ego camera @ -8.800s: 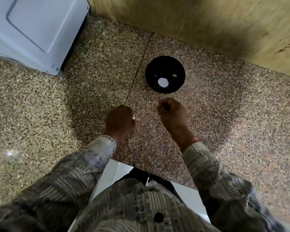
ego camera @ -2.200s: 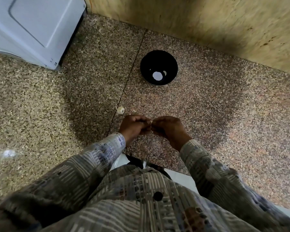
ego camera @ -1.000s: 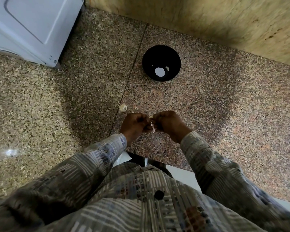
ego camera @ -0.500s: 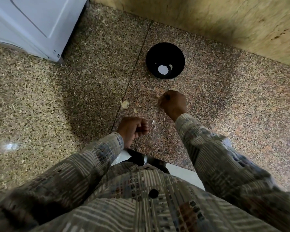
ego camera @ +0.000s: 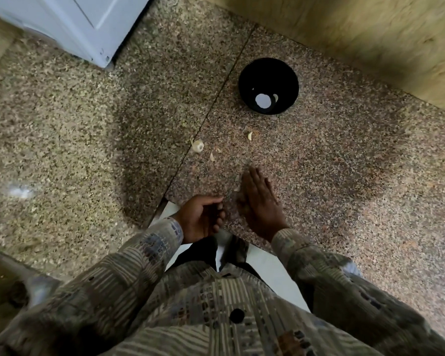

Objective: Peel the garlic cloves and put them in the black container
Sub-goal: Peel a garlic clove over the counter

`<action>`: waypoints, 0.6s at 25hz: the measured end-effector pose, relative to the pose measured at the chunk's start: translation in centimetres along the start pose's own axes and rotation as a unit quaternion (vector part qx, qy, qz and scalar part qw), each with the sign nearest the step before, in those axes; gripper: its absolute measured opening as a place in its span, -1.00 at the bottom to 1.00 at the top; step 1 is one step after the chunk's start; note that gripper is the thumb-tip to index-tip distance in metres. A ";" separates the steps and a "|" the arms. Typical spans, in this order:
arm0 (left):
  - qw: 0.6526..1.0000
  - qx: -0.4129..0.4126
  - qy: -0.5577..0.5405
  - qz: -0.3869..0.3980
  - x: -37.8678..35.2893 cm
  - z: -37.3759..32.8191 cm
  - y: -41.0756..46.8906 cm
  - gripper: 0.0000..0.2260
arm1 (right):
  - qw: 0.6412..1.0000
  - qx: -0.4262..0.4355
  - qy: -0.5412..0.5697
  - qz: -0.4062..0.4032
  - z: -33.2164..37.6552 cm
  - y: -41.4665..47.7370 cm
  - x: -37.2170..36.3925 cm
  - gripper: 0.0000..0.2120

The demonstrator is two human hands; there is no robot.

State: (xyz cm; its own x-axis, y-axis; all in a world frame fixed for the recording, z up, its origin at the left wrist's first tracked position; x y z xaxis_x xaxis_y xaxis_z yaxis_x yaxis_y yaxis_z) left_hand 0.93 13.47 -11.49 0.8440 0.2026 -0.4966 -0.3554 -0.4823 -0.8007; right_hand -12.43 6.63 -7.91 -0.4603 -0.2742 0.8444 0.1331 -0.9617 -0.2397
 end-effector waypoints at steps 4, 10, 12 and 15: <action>0.996 0.036 -0.064 0.041 0.2 5.0 -1.2 -0.71 | 0.999 -0.015 0.036 -0.029 -1.7 3.2 2.4 -0.40; 0.993 0.020 -0.098 -0.058 3.1 11.1 -0.3 -0.71 | 0.993 0.098 -0.064 -0.013 2.9 2.5 -1.9 -0.25; 0.988 -0.003 -0.116 -0.098 4.4 11.7 1.3 -0.66 | 0.989 0.126 -0.065 -0.035 4.2 1.8 -2.6 -0.28; 0.989 -0.038 -0.091 -0.114 5.1 10.3 3.2 -0.59 | 0.984 0.154 -0.073 -0.053 4.3 0.9 -2.7 -0.32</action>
State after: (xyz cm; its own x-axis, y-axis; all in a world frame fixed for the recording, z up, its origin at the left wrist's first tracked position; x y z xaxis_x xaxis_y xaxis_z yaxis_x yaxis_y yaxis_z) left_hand -0.08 21.78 -20.02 0.8097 0.4605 -0.3638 -0.1266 -0.4682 -0.8745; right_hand -7.28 6.54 -8.33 -0.3583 -0.1486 0.9217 0.3615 -0.9323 -0.0097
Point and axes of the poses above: each hand's wrist, its own y-axis towards the middle knuckle, its own x-axis out of the back of the hand, z = x × y, the point moved 10 cm from there along y, towards the middle knuckle, and after that the axes turned 15 degrees about -x, right-handed, at the moved point
